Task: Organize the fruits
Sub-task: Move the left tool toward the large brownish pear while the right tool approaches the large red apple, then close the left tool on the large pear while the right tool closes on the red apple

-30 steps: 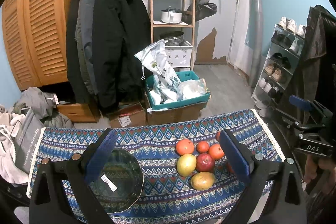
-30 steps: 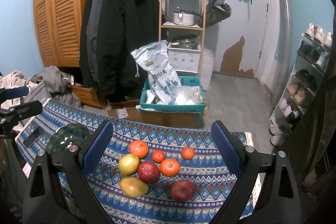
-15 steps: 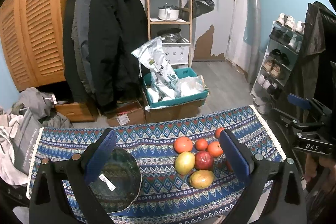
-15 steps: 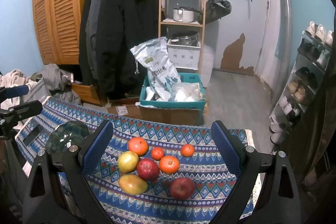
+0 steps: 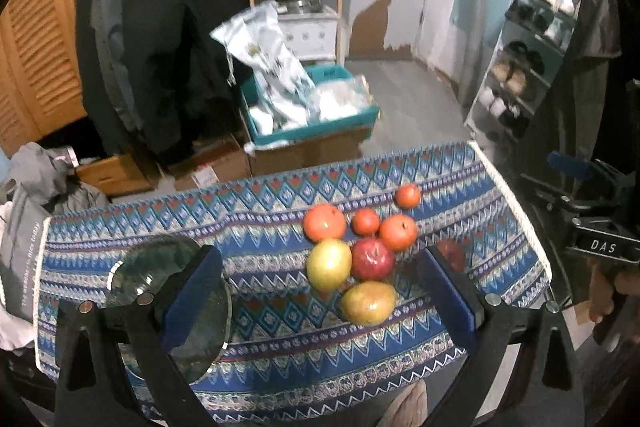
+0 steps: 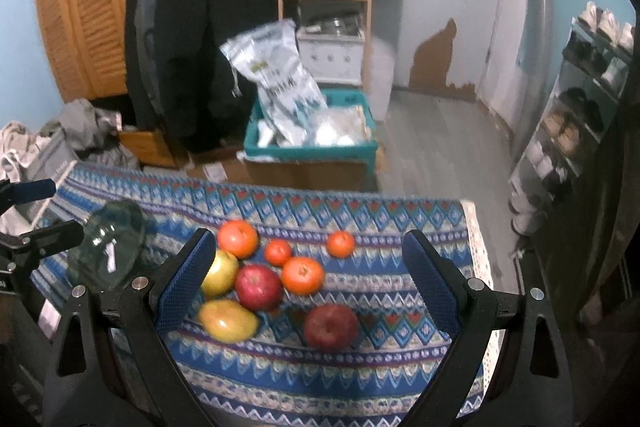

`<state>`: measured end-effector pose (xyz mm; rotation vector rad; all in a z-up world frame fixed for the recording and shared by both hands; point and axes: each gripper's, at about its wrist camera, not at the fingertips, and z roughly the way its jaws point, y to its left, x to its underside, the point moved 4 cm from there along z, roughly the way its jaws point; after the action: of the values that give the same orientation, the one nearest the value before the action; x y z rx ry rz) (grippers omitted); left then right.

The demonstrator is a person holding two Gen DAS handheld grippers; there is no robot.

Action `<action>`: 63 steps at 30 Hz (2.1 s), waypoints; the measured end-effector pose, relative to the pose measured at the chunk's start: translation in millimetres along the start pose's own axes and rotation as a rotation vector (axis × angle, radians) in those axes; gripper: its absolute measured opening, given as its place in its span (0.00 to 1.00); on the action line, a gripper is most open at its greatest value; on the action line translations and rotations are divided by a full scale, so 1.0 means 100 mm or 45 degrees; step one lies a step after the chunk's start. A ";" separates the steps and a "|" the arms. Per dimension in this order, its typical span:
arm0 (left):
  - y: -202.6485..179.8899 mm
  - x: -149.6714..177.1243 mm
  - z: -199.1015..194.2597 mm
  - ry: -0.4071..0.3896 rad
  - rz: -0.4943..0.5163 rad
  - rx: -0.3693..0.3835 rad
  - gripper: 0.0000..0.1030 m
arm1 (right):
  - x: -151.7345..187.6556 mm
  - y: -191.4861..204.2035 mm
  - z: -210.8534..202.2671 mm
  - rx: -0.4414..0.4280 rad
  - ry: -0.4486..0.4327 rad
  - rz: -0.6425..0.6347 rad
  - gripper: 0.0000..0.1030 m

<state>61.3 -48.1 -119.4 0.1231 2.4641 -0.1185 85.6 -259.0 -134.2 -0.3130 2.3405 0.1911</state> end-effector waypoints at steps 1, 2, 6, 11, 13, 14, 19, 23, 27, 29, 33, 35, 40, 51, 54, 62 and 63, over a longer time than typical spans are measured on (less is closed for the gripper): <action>-0.02 0.03 0.07 0.027 0.001 0.009 0.97 | 0.04 -0.03 0.05 -0.005 0.024 0.007 0.90; -0.04 0.07 0.14 0.053 0.000 0.015 0.97 | 0.09 -0.06 0.13 -0.016 0.059 0.018 0.90; -0.13 0.18 0.43 0.156 0.013 0.033 0.97 | 0.28 -0.16 0.41 -0.028 0.186 0.040 0.90; -0.21 0.35 0.77 0.281 0.004 0.059 0.97 | 0.57 -0.26 0.81 -0.019 0.362 0.048 0.90; -0.24 0.40 0.89 0.311 0.009 0.056 0.97 | 0.68 -0.29 0.95 -0.021 0.428 0.055 0.90; -0.26 0.42 0.94 0.325 0.011 0.059 0.97 | 0.72 -0.30 1.01 -0.017 0.446 0.052 0.90; -0.36 0.55 1.24 0.430 0.009 0.093 0.96 | 0.88 -0.29 1.25 -0.018 0.547 0.016 0.90; -0.39 0.66 1.45 0.494 -0.009 0.095 0.97 | 0.96 -0.27 1.38 -0.025 0.600 -0.017 0.90; -0.40 0.77 1.60 0.541 -0.032 0.108 0.97 | 1.04 -0.28 1.55 -0.021 0.656 -0.038 0.90; -0.42 0.82 1.64 0.552 -0.028 0.116 0.96 | 1.07 -0.28 1.60 -0.026 0.672 -0.047 0.90; -0.51 0.90 1.74 0.576 0.027 0.100 0.97 | 1.13 -0.27 1.69 -0.021 0.701 -0.065 0.90; -0.52 0.92 1.80 0.590 0.026 0.093 0.96 | 1.14 -0.27 1.72 -0.027 0.705 -0.072 0.90; -0.54 0.95 1.93 0.616 0.001 0.097 0.96 | 1.17 -0.25 1.85 -0.035 0.723 -0.074 0.90; -0.58 1.05 2.17 0.671 -0.030 0.161 0.78 | 1.22 -0.16 2.14 -0.073 0.738 -0.046 0.76; -0.59 1.06 2.19 0.664 -0.039 0.187 0.77 | 1.22 -0.13 2.20 -0.079 0.723 -0.044 0.76; -0.63 1.07 2.19 0.664 -0.047 0.179 0.75 | 1.28 -0.18 2.10 -0.078 0.741 -0.009 0.75; -0.64 1.06 2.20 0.662 -0.050 0.179 0.76 | 1.30 -0.19 2.10 -0.088 0.754 0.015 0.75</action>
<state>107.1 -130.7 -353.2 0.1848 2.9766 -0.3108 143.2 -251.2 -375.3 -0.4356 2.9248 0.2048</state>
